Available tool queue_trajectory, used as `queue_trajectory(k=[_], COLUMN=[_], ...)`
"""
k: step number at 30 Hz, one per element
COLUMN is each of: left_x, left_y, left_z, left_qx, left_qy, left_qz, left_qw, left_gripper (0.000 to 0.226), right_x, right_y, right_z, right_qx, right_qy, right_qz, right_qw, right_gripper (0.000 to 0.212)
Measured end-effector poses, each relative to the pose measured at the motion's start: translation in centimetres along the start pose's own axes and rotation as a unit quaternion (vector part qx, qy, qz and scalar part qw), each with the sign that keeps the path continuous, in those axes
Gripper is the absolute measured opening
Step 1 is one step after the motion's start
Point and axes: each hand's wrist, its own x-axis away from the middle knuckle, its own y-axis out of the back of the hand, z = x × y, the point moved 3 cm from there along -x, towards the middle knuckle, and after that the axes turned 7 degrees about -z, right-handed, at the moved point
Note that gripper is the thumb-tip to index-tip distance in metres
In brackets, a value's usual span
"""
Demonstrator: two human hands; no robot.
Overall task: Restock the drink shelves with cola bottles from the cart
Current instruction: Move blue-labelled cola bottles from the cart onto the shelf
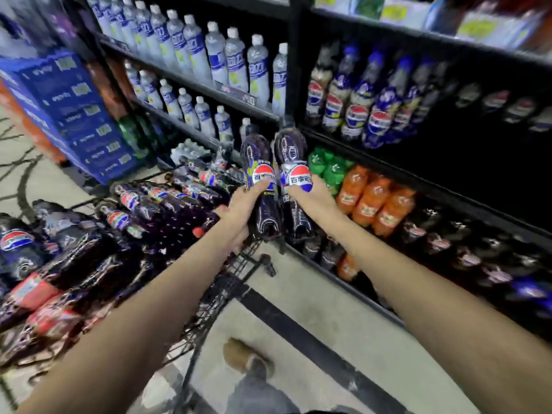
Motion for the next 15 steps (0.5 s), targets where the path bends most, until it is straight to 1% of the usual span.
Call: queue_trajectory(k=[2, 4, 7, 9, 12, 14, 15], left_x=[1.6, 3.2, 5.6, 7.1, 9.4, 10.9, 11.6], left_y=[-3.6, -7.1, -12.3, -15.5, -20.4, -23.5, -25.1], left_z=[2.6, 4.9, 8.1, 10.0, 12.4, 13.8, 14.5], left_qx=[-0.005, -0.027, -0.045, -0.055, -0.081, -0.100, -0.113], left_qy=[0.023, 0.034, 0.048, 0.057, 0.077, 0.105, 0.116], left_qz=[0.022, 0.047, 0.101, 0.136, 0.187, 0.208, 0.222], left_qw=[0.999, 0.998, 0.993, 0.988, 0.976, 0.967, 0.962], left_gripper=[0.037, 0.030, 0.018, 0.020, 0.026, 0.031, 0.032], right_x=[2.3, 4.8, 8.2, 10.2, 12.8, 14.3, 15.0], right_y=[4.6, 8.9, 14.7, 18.3, 23.6, 27.0, 28.6], right_z=[-1.8, -3.5, -6.2, -7.5, -9.2, -10.2, -10.8], right_qx=[0.002, -0.006, -0.020, -0.024, -0.023, -0.025, -0.026], right_qy=[-0.010, -0.015, -0.034, -0.051, -0.064, -0.068, -0.067], right_qz=[-0.030, -0.066, -0.113, -0.147, -0.195, -0.225, -0.238], right_qw=[1.000, 0.998, 0.993, 0.987, 0.978, 0.972, 0.969], right_gripper=[0.027, 0.013, 0.013, 0.019, 0.021, 0.016, 0.017])
